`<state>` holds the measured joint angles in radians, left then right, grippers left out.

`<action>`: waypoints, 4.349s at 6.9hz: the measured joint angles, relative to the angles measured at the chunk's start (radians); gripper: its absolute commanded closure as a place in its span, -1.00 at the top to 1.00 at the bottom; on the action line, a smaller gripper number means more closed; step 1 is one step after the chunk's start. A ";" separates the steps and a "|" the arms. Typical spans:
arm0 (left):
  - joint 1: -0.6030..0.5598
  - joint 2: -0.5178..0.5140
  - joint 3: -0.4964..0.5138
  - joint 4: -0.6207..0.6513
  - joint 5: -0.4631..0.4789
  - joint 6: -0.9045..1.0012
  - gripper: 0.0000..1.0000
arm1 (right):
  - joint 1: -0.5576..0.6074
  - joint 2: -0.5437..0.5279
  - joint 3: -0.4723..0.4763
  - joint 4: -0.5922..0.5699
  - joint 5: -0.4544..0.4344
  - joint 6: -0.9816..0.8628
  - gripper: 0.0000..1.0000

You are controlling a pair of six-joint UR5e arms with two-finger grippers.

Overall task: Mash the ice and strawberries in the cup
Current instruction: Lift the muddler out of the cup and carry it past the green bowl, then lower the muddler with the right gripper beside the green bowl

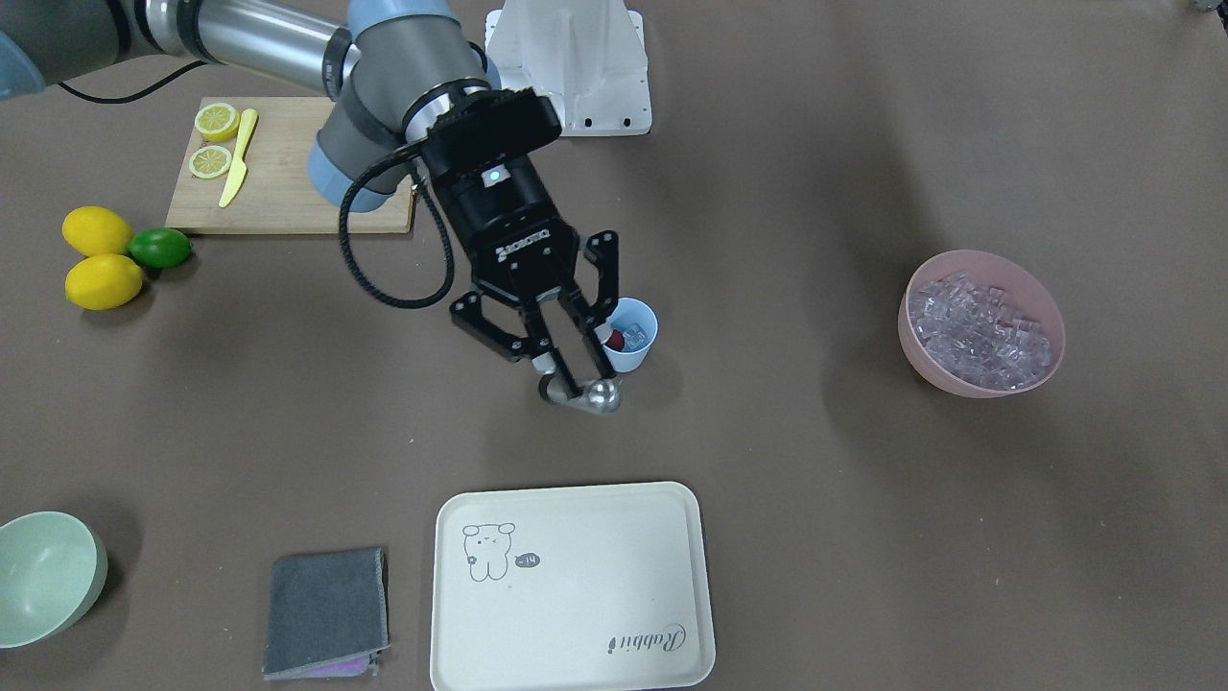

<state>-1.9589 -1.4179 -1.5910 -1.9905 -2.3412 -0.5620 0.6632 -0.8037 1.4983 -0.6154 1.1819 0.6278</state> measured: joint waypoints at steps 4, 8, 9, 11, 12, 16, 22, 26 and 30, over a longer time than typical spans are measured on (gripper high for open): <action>0.001 0.005 -0.053 -0.074 -0.046 0.169 0.96 | 0.367 -0.180 0.009 -0.277 0.545 0.085 -1.00; 0.058 0.005 -0.053 -0.217 -0.093 0.195 0.96 | 0.497 -0.222 -0.003 -0.723 0.851 0.082 -1.00; 0.079 0.005 -0.051 -0.239 -0.091 0.196 0.96 | 0.498 -0.223 -0.017 -0.782 0.873 0.079 -1.00; 0.115 0.002 -0.051 -0.271 -0.085 0.197 0.96 | 0.468 -0.228 -0.080 -0.826 0.930 0.064 -1.00; 0.127 -0.001 -0.052 -0.279 -0.084 0.197 0.96 | 0.434 -0.232 -0.102 -0.829 0.939 0.052 -1.00; 0.153 -0.041 -0.046 -0.280 -0.082 0.189 0.96 | 0.378 -0.286 -0.103 -0.817 0.921 0.007 -1.00; 0.176 -0.042 -0.038 -0.278 -0.082 0.183 0.96 | 0.356 -0.357 -0.105 -0.753 0.820 -0.002 -1.00; 0.176 -0.043 -0.029 -0.278 -0.083 0.190 0.96 | 0.340 -0.365 -0.106 -0.753 0.815 -0.001 -1.00; 0.176 -0.041 -0.020 -0.281 -0.081 0.194 0.96 | 0.333 -0.371 -0.103 -0.753 0.814 -0.001 -1.00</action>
<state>-1.7825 -1.4591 -1.6105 -2.2711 -2.4226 -0.3682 0.9958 -1.1750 1.3949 -1.3683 1.9962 0.6267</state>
